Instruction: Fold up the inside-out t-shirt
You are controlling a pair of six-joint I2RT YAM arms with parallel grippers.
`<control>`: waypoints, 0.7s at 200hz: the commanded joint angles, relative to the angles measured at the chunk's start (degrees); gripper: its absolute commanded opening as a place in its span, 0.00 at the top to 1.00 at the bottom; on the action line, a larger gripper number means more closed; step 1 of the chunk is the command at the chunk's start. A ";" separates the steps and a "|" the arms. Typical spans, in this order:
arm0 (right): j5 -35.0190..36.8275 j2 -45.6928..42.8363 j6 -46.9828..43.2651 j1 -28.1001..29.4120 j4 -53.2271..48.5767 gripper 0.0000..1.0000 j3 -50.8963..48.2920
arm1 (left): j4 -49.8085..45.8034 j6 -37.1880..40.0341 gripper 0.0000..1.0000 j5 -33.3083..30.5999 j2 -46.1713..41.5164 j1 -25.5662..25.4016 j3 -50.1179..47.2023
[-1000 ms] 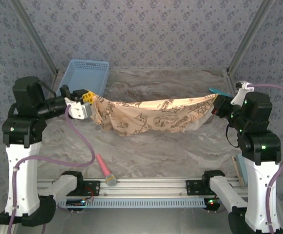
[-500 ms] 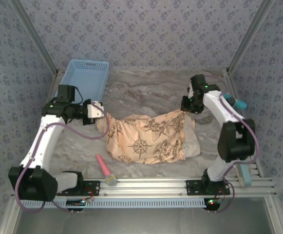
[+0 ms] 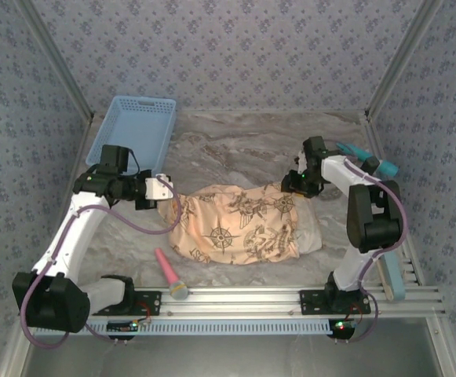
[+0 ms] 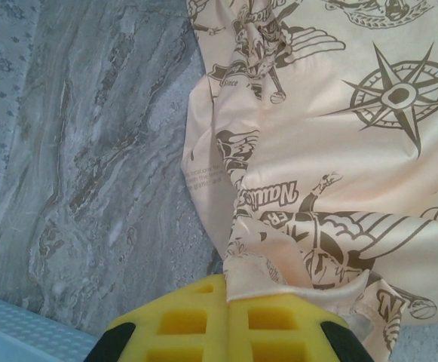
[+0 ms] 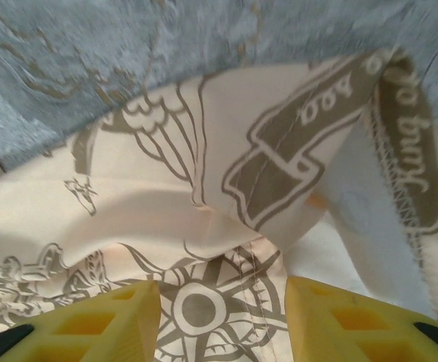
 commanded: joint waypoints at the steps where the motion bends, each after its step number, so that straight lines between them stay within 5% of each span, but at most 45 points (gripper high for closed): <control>1: -1.16 1.83 -0.85 -0.11 1.13 0.51 -1.65 | 0.19 0.12 1.00 0.30 -0.14 0.09 -0.04; 48: -0.90 3.38 -2.41 0.23 5.14 0.52 -4.34 | 0.24 0.21 1.00 0.31 0.13 0.12 -0.02; 71: -2.04 1.55 -2.61 0.18 5.18 0.77 -4.58 | 0.30 0.04 1.00 0.12 -0.29 0.14 -0.11; 104: -1.01 -7.31 -2.85 0.27 3.23 0.96 -3.82 | -0.44 -0.41 1.00 1.22 -2.28 0.23 2.28; 140: 0.04 -16.25 -3.50 0.37 0.44 0.98 -1.28 | -1.70 -0.15 1.00 3.13 -4.22 0.18 7.51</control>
